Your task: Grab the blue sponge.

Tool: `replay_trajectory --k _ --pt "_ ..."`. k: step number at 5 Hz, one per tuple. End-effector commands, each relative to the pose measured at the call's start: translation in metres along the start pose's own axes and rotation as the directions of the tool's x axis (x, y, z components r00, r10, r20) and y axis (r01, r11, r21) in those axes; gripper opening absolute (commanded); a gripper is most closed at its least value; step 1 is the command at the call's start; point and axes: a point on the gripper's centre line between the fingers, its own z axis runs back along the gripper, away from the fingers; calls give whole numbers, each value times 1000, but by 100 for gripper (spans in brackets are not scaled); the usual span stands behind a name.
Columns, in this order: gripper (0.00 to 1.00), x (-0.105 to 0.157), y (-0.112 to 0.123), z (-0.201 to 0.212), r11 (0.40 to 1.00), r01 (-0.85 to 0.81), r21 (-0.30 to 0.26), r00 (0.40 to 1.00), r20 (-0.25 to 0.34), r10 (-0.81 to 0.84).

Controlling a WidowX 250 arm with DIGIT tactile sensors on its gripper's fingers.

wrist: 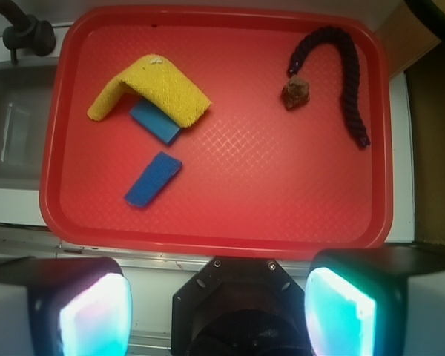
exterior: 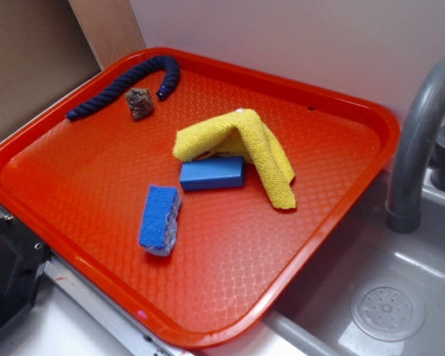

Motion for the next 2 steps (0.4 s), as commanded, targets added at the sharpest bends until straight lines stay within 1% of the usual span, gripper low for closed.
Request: replay_trajectory --k 1,2 --pt "100 14 -36 -3 989 -146 30 989 -22 147" --pt "100 18 -61 -13 935 -354 23 930 -102 354"
